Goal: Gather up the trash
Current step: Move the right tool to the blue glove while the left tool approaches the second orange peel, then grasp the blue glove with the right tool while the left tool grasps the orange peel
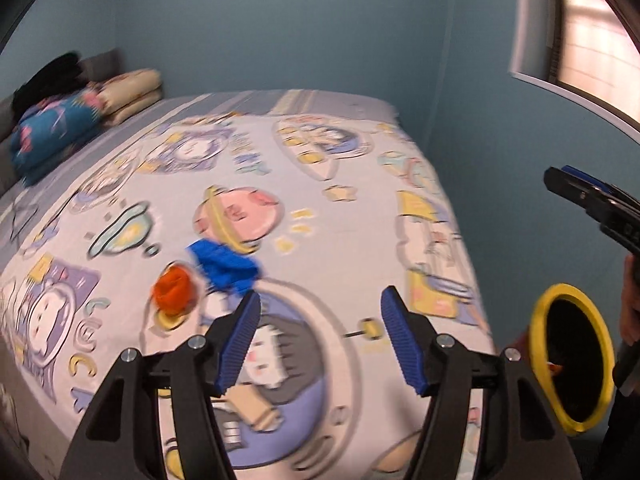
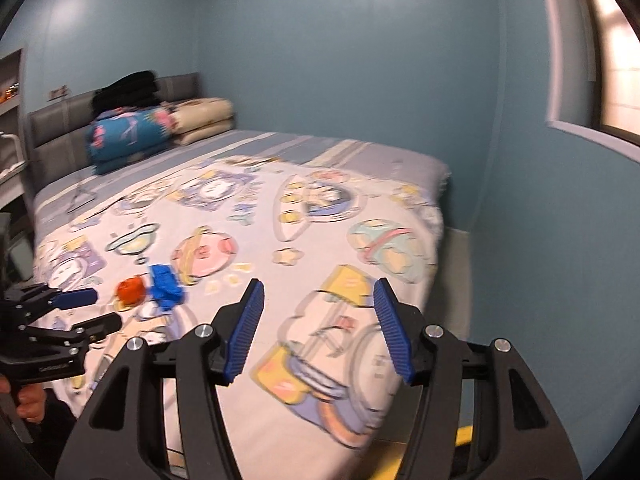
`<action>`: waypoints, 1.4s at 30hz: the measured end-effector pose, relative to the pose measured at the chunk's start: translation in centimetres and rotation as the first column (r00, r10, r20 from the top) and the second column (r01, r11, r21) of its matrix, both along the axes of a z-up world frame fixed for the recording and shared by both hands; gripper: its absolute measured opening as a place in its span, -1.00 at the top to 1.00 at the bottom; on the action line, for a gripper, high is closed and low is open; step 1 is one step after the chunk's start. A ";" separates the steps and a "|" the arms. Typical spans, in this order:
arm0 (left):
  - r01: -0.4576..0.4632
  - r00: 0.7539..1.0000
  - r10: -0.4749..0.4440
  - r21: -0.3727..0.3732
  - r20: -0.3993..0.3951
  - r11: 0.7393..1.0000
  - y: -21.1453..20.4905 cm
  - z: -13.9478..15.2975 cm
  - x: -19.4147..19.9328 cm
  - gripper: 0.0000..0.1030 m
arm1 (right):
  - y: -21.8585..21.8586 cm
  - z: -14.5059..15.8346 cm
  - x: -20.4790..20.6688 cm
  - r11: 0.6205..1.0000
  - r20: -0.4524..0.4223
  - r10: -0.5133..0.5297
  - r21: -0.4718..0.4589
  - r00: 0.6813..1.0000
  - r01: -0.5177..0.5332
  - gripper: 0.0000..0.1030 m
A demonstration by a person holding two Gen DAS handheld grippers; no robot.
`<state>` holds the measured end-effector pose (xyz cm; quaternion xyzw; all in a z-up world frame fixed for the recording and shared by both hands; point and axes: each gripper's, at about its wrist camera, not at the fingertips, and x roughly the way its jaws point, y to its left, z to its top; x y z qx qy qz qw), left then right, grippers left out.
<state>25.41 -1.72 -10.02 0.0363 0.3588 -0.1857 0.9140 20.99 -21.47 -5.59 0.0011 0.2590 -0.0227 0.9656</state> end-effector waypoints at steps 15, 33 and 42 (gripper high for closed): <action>-0.176 0.975 0.175 0.003 -0.134 0.984 8.8 -6.2 5.7 -0.16 | 11.3 -5.7 10.5 0.961 -0.197 0.275 0.045 0.941 -0.271 -0.05; -0.234 0.939 0.227 0.002 -0.260 0.972 12.6 -10.8 12.3 -0.15 | 19.5 -12.9 20.7 0.894 -0.430 0.425 0.066 0.796 -0.442 0.09; -0.230 0.931 0.222 0.005 -0.291 0.973 12.8 -11.8 14.9 0.01 | 20.5 -15.4 22.7 0.880 -0.494 0.446 0.090 0.747 -0.466 0.23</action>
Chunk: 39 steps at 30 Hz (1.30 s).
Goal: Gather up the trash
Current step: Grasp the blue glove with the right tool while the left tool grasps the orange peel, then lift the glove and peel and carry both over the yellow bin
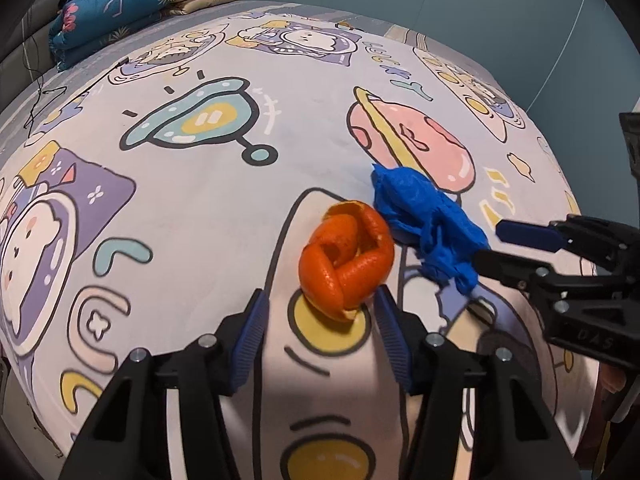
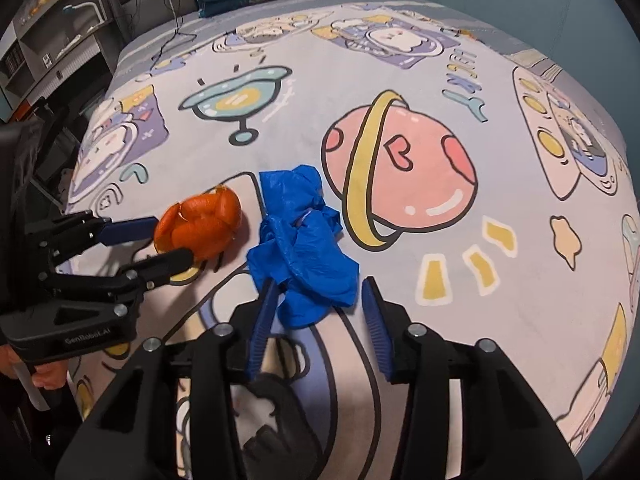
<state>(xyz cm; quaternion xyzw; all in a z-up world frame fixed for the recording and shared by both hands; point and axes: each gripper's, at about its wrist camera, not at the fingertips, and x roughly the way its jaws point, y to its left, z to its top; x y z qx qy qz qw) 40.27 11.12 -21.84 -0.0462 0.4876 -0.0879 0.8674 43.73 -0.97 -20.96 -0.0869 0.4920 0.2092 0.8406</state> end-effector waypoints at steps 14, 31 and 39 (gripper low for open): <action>-0.049 0.999 0.048 -0.025 -0.026 0.998 1.3 -0.7 5.7 0.28 | 1.9 -1.8 5.1 1.000 -0.035 0.008 0.016 0.999 -0.008 0.77; -0.150 0.987 0.156 -0.108 0.048 0.983 4.4 2.1 5.6 0.49 | -4.6 3.2 5.6 0.968 0.123 -0.231 0.129 0.965 0.215 0.90; -0.046 0.970 0.060 -0.065 0.234 0.997 0.2 8.5 -0.7 0.49 | -9.1 7.5 -1.4 0.951 0.177 -0.279 0.185 0.944 0.247 0.90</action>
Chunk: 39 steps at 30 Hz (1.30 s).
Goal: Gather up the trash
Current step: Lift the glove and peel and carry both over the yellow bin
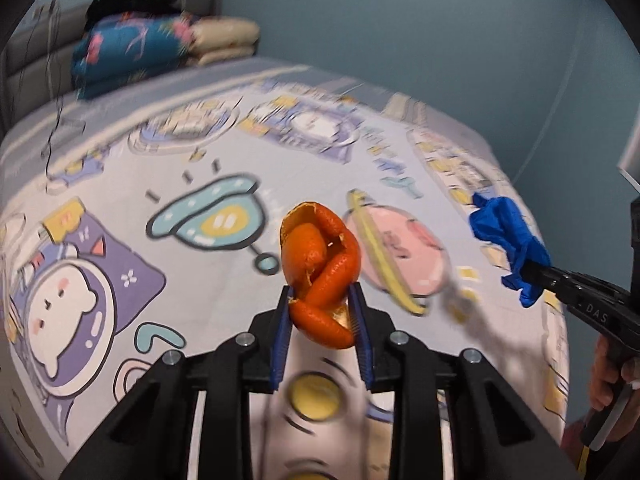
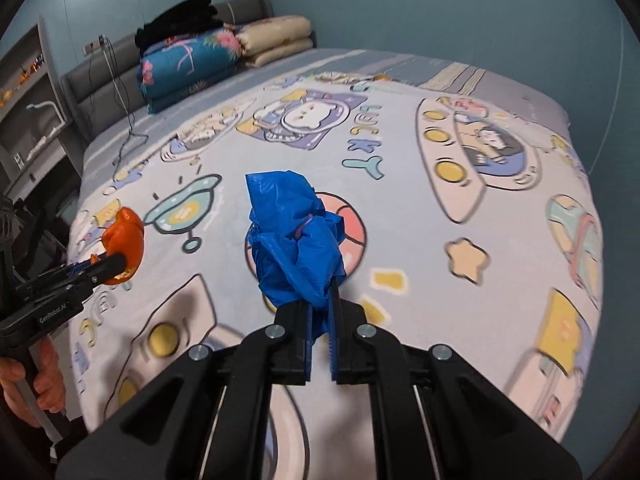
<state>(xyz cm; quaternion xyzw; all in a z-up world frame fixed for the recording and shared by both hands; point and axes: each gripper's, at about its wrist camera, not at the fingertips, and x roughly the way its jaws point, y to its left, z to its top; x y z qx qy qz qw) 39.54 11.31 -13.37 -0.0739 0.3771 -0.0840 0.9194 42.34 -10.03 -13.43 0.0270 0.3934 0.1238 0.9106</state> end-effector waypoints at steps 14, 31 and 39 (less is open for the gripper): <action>0.249 0.944 -0.244 0.004 0.222 0.968 -10.2 10.5 -12.8 0.49 | -8.4 7.0 -15.5 0.990 0.168 -0.142 0.018 0.975 0.141 0.90; 0.508 0.785 -0.507 0.098 0.358 0.856 -22.2 15.8 -24.6 0.49 | -19.3 8.6 -32.3 0.874 0.276 -0.471 0.013 0.838 0.487 0.90; 0.605 0.708 -0.610 0.139 0.356 0.784 -27.6 15.7 -28.3 0.49 | -22.5 7.0 -36.9 0.807 0.263 -0.575 0.025 0.775 0.591 0.90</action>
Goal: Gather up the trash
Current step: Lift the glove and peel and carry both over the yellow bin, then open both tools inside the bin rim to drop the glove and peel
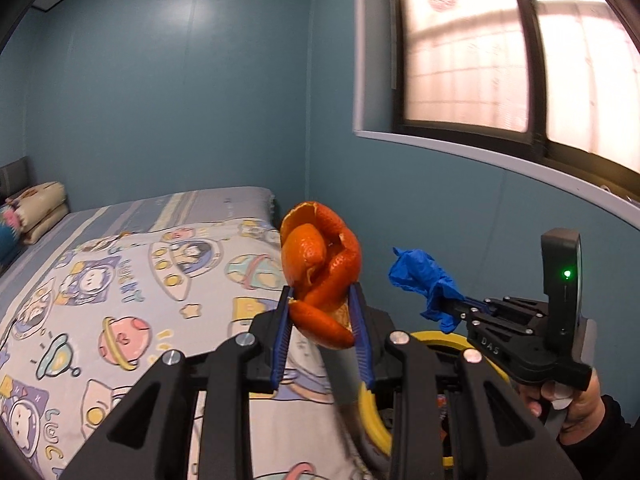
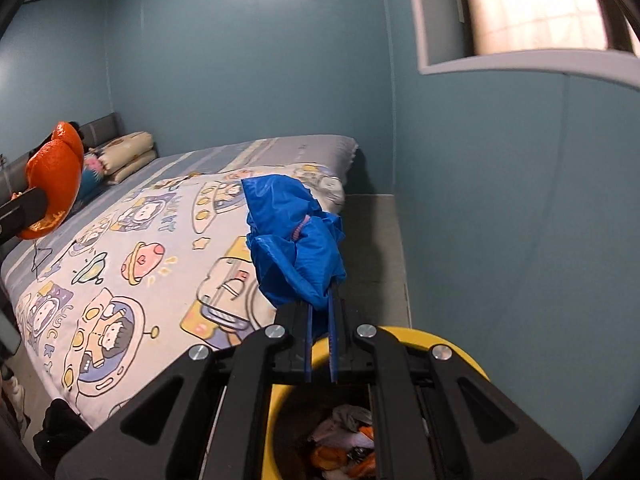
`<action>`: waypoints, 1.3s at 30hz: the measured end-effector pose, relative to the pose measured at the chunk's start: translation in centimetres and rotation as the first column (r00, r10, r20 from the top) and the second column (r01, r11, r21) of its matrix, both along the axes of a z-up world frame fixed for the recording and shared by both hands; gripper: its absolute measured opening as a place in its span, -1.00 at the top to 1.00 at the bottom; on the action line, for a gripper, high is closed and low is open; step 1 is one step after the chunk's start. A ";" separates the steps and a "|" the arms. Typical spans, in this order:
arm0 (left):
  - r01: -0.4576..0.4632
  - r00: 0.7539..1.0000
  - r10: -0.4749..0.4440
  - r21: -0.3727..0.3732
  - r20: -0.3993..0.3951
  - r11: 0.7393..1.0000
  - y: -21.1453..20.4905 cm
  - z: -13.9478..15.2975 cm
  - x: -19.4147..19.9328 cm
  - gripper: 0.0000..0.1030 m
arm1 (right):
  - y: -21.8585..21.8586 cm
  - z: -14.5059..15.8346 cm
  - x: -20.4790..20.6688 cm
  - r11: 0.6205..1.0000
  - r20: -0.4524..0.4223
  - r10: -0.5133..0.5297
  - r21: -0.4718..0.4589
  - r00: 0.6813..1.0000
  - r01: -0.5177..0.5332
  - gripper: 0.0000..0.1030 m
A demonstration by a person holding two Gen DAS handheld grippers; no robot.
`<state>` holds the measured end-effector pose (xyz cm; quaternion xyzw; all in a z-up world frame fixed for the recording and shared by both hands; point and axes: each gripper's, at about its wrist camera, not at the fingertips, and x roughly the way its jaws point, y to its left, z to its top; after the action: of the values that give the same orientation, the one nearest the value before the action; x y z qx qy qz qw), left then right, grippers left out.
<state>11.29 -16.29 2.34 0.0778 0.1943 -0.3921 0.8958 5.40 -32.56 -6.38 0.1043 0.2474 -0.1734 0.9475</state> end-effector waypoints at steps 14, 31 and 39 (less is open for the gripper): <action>0.134 0.991 -0.132 0.084 -0.026 0.987 -6.9 -2.3 -3.4 0.49 | -3.0 -3.3 -3.9 0.993 -0.033 -0.118 0.009 0.992 0.119 0.90; 0.194 0.978 -0.176 0.170 -0.116 0.966 -12.0 -6.4 -3.8 0.49 | -5.8 -6.6 -4.5 0.982 -0.087 -0.179 0.053 0.980 0.184 0.89; 0.213 0.962 -0.163 0.227 -0.221 0.950 -14.2 -10.5 -2.4 0.49 | -6.2 -7.7 -4.0 0.981 -0.140 -0.182 0.041 0.973 0.190 0.89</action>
<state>8.93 -30.52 -8.17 0.1678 0.3221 -0.4545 0.8133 1.37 -38.74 -14.08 0.1408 0.3050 -0.2614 0.9049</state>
